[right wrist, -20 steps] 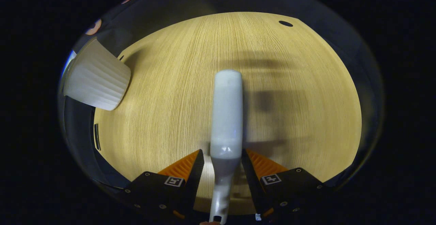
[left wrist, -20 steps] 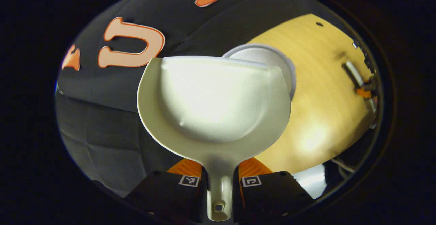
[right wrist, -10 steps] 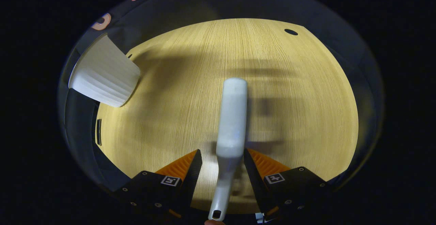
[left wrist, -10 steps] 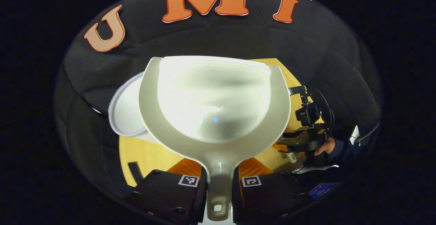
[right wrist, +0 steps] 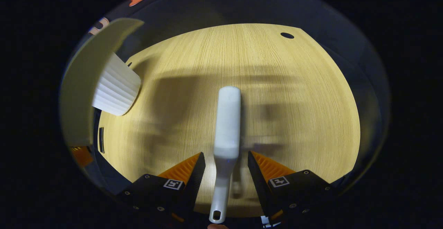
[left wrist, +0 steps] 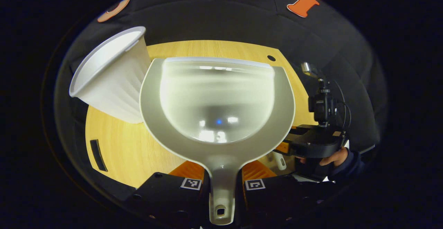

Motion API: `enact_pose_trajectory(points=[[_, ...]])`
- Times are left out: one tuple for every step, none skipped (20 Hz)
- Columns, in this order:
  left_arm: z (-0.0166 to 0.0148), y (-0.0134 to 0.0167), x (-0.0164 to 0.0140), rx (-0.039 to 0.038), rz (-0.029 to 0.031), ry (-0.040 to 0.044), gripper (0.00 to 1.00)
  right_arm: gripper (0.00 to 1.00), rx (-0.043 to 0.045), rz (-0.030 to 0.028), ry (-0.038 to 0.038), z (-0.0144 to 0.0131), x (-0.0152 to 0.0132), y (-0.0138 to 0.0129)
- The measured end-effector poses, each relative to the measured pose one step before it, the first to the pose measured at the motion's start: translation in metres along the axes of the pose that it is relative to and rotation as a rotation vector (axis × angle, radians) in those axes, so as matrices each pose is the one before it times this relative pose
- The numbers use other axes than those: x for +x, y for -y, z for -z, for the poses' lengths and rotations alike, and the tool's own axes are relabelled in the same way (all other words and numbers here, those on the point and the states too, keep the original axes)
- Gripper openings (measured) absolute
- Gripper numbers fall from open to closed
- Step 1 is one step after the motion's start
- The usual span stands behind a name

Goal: Pick up the small broom and dustpan from the desktop, sweep the trash into the dustpan with the broom, and then empty the trash into the garbage bin.

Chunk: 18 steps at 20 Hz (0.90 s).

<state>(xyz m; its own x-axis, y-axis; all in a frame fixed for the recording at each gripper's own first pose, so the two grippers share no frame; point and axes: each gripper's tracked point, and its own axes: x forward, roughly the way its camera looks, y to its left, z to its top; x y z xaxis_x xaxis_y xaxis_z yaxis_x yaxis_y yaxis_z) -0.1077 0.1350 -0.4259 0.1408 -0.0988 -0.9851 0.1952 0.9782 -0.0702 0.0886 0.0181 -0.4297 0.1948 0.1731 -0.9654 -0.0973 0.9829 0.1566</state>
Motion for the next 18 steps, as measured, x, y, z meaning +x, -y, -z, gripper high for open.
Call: enact_pose_trajectory(points=[[0.00619, -0.00337, 0.01339, -0.02554, -0.00836, -0.02704, 0.31, 0.75, 0.00064, 0.0043, -0.00072, -0.00002, 0.0008, 0.00218], [0.00791, -0.0013, 0.01366, -0.02806, -0.0029, -0.03531, 0.31, 0.76, 0.00036, 0.00297, 0.00093, -0.00128, -0.0005, -0.0002], [0.00782, -0.00081, 0.01479, -0.02358, -0.00484, -0.03175, 0.31, 0.76, -0.00291, -0.00131, -0.00187, 0.00202, 0.00024, -0.0014], [0.00504, -0.00176, 0.01542, -0.01154, -0.0086, -0.0204, 0.31, 0.76, -0.00184, 0.00387, 0.00044, 0.0, 0.00069, 0.00038], [0.00384, -0.00173, 0.01256, -0.00139, -0.00664, -0.02002, 0.31, 0.76, -0.00366, 0.0002, -0.00149, 0.00117, -0.00003, -0.00097], [0.00186, -0.00132, 0.01063, -0.00325, -0.00226, -0.01124, 0.31, 0.76, -0.00259, 0.00299, -0.0018, 0.00026, 0.00039, 0.00009], [0.00058, -0.00052, 0.00916, 0.00096, 0.00122, -0.01244, 0.31, 0.76, -0.00349, 0.00241, 0.00112, 0.00029, 0.00026, -0.00091], [-0.00177, 0.00033, 0.00802, -0.0042, -0.00132, -0.00302, 0.31, 0.76, -0.00274, 0.00331, -0.00132, 0.00117, -0.00008, 0.00032], [0.001, -0.00105, 0.00211, 0.00285, -0.00614, -0.00315, 0.31, 0.76, 0.00077, 0.00187, 0.0013, -0.00009, -0.00053, -0.00019], [0.00105, 0.00125, 0.00851, -0.00327, -0.00683, -0.01085, 0.31, 0.76, 0.00181, -0.00092, -0.00404, 0.0003, -0.0006, -0.00013], [-0.00307, -0.00269, 0.00927, -0.00442, -0.00333, -0.01096, 0.31, 0.76, 0.00119, 0.00369, -0.00428, 0.00218, 0.00006, 0.00078], [0.00263, -0.00076, 0.00576, -0.00615, -0.00308, -0.0241, 0.31, 0.76, 0.00084, -0.00191, -0.00408, 0.00234, 0.00054, -0.00012], [-0.00249, 0.00005, 0.00468, -0.01145, 0.00228, -0.00778, 0.32, 0.76, 0.00173, 0.00578, -0.00259, 0.00132, 0.00008, 0.00085], [-0.00529, -0.00098, 0.00301, 0.00973, -0.00186, 0.01098, 0.32, 0.76, 0.00084, 0.00215, 0.00543, -0.00122, -0.00058, 0.00108], [0.00293, 0.00268, 0.0043, 0.00659, -0.00378, 0.00169, 0.32, 0.76, 0.00087, 0.00094, 0.00118, 0.00102, -0.00095, 0.00065], [0.00198, 0.00176, 0.00253, 0.00876, -0.00444, -0.00243, 0.32, 0.76, 0.00214, 0.00209, 0.00368, -0.00086, -0.00166, 0.0012], [0.00151, 0.0031, 0.00541, 0.00337, -0.00101, 0.00944, 0.33, 0.76, 0.00398, 0.00343, 0.00069, 0.00051, -0.00215, 0.00036], [0.00088, 0.00149, 0.00368, -0.00266, -0.00467, -0.00021, 0.34, 0.76, 0.00918, 0.00915, 0.00333, -0.00049, -0.00096, 0.00301]])
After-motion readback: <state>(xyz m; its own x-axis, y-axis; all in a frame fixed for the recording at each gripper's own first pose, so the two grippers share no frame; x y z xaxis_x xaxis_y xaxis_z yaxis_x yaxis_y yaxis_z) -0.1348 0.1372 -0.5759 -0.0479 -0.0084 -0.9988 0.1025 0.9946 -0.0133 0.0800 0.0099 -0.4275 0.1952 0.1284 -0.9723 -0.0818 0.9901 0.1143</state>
